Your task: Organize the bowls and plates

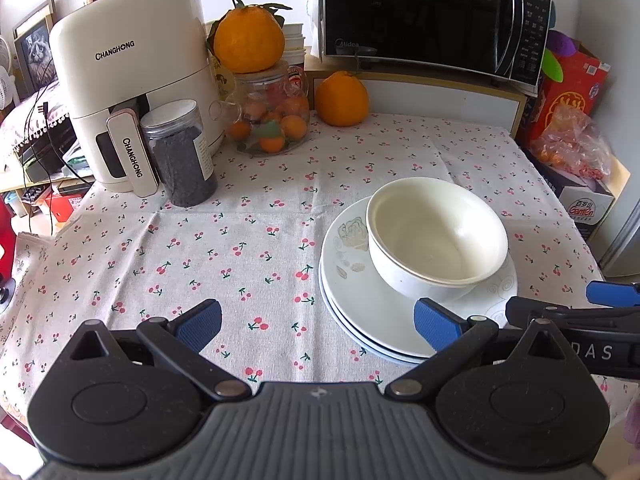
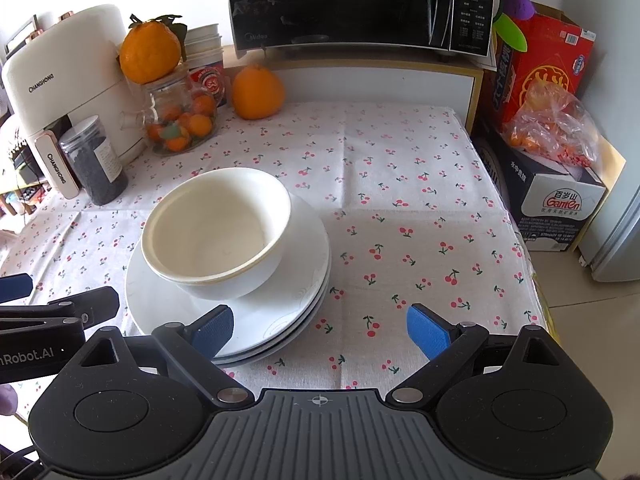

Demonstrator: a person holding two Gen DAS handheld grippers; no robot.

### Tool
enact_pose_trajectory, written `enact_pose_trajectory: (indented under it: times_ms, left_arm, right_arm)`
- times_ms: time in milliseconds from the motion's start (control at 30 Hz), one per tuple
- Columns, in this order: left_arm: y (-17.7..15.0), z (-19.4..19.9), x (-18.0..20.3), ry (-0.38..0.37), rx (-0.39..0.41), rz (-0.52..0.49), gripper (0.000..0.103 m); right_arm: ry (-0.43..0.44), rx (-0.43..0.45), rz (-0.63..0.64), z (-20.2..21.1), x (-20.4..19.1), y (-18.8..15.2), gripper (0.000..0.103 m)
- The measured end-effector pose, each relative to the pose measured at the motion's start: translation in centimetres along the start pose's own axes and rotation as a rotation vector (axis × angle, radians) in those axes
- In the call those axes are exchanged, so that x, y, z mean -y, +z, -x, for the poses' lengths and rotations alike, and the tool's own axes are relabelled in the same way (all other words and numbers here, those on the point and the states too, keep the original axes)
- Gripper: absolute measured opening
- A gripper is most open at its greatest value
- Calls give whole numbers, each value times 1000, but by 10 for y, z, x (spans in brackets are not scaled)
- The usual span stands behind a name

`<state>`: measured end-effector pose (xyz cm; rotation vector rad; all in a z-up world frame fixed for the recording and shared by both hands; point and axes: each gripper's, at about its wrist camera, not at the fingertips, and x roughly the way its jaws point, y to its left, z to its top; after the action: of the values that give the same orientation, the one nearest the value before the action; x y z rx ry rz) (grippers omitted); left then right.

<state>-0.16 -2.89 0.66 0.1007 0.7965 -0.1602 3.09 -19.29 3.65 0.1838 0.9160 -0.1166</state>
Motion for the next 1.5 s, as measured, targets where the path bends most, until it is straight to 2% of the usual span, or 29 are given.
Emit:
enact_pose_trajectory:
  times_ms: [1500]
  left_arm:
    - [0, 0, 2, 12, -3, -20, 103]
  right_arm:
    - [-4, -9, -4, -3, 1, -2, 95]
